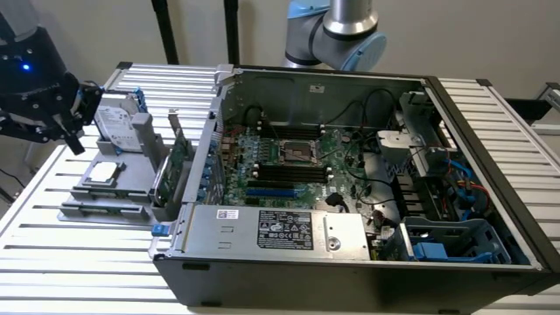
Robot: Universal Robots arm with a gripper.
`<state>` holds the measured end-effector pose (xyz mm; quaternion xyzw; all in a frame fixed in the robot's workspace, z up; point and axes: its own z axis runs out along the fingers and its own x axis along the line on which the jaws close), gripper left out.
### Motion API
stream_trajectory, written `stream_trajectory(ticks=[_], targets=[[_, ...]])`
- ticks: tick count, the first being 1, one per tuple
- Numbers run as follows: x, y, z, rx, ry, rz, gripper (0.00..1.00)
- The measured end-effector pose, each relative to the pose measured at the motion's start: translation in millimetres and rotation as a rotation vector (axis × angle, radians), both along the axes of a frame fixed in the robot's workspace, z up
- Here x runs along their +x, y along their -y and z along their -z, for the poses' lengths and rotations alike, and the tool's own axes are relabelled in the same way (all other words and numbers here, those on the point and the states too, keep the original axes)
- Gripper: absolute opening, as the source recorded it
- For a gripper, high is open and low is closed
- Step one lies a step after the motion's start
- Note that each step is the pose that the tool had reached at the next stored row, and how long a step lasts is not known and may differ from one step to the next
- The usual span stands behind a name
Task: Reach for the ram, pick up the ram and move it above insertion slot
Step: 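Pick up the ram and move it above insertion slot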
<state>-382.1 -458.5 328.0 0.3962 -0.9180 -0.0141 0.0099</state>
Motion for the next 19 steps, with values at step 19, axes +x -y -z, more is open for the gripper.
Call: stream_trajectory(ticks=[19], targets=[[0.0, 0.0, 10.6, 0.0001, 0.0006, -0.345, 0.11]])
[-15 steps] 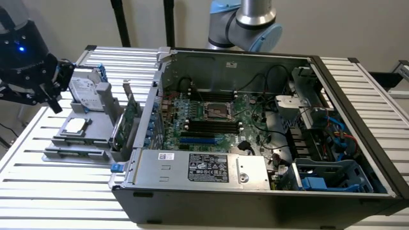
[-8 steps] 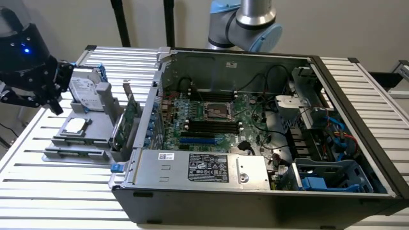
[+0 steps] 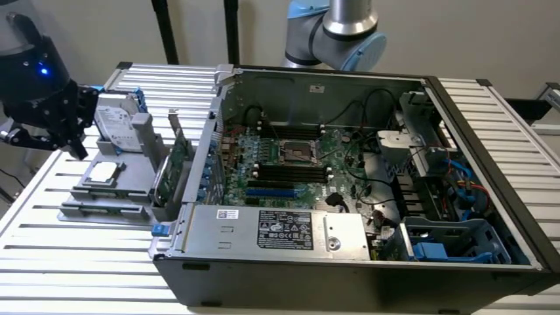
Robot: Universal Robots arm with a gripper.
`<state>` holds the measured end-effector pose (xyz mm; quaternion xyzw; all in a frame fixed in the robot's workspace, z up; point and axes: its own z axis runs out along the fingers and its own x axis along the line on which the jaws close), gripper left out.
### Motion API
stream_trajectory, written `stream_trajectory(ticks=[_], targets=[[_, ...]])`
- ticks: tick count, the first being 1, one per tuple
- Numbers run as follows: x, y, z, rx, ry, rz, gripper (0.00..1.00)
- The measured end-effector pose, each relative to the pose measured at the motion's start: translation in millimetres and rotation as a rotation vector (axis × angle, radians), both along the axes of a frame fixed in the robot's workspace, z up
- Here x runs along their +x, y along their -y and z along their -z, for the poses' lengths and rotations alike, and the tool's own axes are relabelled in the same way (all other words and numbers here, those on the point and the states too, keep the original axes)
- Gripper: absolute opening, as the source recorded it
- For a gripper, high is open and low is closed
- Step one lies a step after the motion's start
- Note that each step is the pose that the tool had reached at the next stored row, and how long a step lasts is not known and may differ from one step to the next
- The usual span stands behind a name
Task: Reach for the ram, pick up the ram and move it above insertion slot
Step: 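Pick up the ram and move it above insertion slot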
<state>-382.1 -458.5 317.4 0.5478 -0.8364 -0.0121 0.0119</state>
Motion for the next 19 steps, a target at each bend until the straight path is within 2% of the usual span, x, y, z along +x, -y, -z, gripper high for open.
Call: stream_trajectory(ticks=[9, 15, 19], targets=[[0.0, 0.0, 3.1, -0.0001, 0.0012, -0.163, 0.11], [0.0, 0.0, 4.4, -0.0005, 0.0063, -0.273, 0.11], [0.1, 0.0, 4.5, -0.0004, 0.0117, -0.341, 0.11]])
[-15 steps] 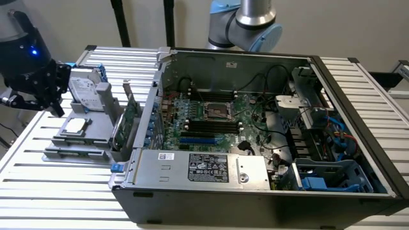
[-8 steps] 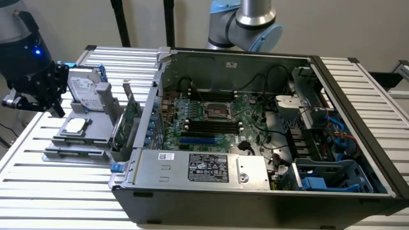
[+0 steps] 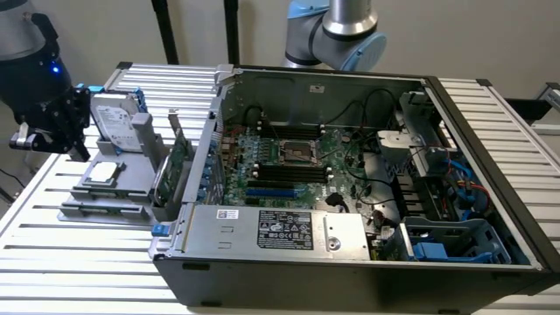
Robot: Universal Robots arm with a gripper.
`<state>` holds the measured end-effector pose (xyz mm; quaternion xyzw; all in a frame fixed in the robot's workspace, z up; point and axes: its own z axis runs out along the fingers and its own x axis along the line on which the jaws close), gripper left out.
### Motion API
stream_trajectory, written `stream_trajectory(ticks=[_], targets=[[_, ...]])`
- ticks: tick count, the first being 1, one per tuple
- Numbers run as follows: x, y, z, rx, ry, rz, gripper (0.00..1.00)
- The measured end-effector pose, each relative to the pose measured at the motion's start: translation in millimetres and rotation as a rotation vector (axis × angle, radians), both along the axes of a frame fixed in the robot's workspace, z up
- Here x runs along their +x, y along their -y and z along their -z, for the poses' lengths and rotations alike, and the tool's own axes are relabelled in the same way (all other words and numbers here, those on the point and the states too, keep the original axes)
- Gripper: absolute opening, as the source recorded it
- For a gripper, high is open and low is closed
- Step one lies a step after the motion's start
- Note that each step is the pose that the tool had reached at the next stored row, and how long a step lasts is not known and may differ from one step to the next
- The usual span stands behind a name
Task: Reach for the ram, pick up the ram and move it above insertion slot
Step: 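Pick up the ram and move it above insertion slot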
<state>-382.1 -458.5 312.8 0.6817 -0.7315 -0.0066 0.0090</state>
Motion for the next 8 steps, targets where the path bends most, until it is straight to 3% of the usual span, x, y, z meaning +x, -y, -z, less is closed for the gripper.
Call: stream_trajectory(ticks=[4, 8], targets=[[0.0, 0.0, 0.0, 0.0002, 0.0002, -0.013, 0.12], [0.0, 0.0, 0.1, 0.0001, 0.0, -0.013, 0.24]])
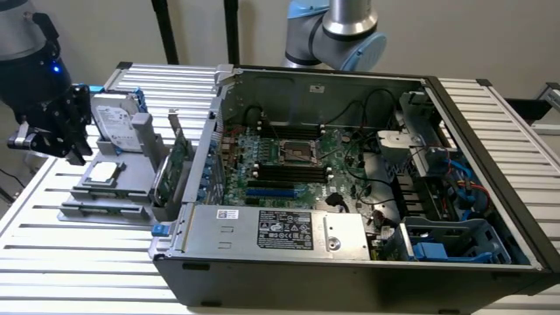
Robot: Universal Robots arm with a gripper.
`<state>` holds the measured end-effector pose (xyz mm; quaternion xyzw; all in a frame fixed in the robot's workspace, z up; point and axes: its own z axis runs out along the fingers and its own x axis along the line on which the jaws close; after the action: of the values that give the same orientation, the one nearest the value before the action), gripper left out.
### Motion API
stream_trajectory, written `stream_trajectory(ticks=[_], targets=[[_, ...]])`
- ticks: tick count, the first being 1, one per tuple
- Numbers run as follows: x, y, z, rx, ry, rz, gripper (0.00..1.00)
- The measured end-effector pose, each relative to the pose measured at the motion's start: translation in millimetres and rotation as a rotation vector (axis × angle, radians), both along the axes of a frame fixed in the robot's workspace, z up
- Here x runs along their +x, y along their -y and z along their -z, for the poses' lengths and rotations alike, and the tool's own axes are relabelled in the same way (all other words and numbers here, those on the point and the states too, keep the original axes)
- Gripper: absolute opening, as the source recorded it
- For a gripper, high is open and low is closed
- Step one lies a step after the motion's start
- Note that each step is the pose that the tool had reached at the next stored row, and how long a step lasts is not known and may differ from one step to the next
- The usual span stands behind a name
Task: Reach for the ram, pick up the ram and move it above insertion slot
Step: 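Pick up the ram and move it above insertion slot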
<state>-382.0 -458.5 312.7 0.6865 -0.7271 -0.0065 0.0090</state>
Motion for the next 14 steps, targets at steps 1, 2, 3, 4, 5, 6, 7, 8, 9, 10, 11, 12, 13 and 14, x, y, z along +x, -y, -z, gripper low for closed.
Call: stream_trajectory(ticks=[1, 2, 3, 4, 5, 6, 7, 8, 9, 10, 11, 12, 13, 14], targets=[[0.0, 0.0, 0.6, 0.0, 0.0, 0.0, 0.24], [0.0, 0.1, 2.3, 0.0, 0.0, 0.0, 0.31], [-0.1, 0.1, 4.3, 0.0002, 0.0003, 0.0, 0.31], [0.0, 0.3, 6.0, 0.0001, 0.0003, 0.0, 0.31], [0.0, 0.5, 7.9, 0.0001, 0.0004, 0.0, 0.31], [0.0, 0.7, 9.7, 0.0001, 0.0004, 0.0, 0.31], [0.0, 1.0, 11.4, 0.0001, 0.0004, 0.0, 0.31], [0.0, 1.3, 13.3, 0.0001, 0.0004, 0.0, 0.31], [0.0, 1.7, 15.2, 0.0, 0.0003, 0.0, 0.31], [0.0, 2.1, 17.0, 0.0001, 0.0003, 0.0, 0.31], [0.0, 2.5, 18.8, 0.0001, 0.0003, 0.0, 0.31], [0.0, 2.9, 20.6, 0.0002, 0.0004, 0.0, 0.31], [0.0, 3.3, 22.4, 0.0002, 0.0004, 0.0, 0.31], [0.0, 3.7, 24.3, 0.0002, 0.0005, 0.0, 0.31]])
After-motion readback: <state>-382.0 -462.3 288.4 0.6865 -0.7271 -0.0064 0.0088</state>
